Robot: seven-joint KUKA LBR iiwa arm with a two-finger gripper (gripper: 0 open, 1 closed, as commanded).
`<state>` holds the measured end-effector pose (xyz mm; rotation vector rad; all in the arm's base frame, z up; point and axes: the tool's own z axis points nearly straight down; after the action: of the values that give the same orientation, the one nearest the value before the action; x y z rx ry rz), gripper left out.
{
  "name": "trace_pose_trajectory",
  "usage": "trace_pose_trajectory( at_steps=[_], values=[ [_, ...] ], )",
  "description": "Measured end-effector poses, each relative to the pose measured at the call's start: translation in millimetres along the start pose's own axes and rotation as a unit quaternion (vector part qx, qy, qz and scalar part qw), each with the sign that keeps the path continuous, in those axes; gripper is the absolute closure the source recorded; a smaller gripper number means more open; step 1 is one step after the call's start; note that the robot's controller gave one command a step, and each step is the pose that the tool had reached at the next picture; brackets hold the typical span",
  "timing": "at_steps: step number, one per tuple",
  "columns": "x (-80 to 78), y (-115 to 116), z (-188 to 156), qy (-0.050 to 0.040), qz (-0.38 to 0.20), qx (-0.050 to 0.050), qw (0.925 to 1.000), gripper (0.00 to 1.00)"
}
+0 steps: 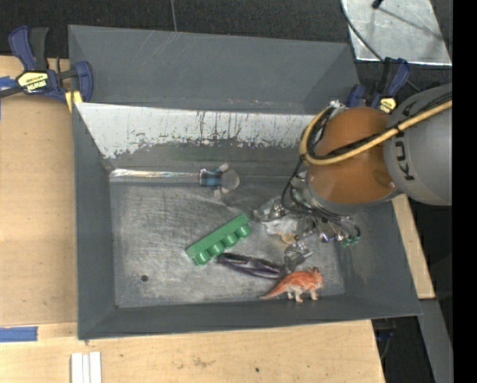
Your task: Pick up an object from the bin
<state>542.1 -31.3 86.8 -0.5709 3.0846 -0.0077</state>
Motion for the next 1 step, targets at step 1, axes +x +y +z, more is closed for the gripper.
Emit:
trace_pose_trajectory(
  at_steps=[1],
  values=[
    [14.4,37.3,5.9,-0.0035,-0.059,-0.002,0.9983,0.00]
  ],
)
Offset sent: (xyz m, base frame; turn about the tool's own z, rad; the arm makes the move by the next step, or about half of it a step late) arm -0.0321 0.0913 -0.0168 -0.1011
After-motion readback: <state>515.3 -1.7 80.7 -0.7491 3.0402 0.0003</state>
